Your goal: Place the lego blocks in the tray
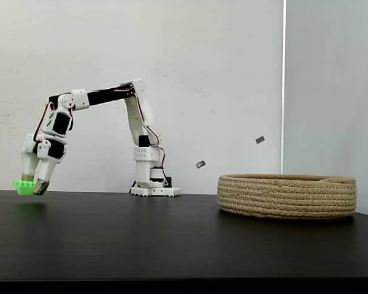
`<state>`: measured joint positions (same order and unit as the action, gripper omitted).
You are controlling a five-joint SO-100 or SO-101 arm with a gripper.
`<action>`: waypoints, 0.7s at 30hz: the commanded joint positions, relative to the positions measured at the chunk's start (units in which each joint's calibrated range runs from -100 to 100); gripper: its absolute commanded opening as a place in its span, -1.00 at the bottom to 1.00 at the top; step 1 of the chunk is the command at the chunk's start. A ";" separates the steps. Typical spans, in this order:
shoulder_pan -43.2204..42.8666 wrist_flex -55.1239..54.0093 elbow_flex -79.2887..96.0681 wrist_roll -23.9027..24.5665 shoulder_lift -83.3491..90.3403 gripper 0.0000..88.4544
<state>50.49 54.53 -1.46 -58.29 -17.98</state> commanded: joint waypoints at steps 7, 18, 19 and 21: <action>-17.51 9.40 1.05 13.82 23.91 -1.00; -47.69 9.32 15.73 29.84 37.59 -1.00; -50.41 7.99 17.46 31.21 38.45 -1.00; -55.85 6.66 19.65 33.11 39.65 -1.00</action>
<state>3.99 63.62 16.22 -29.08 14.67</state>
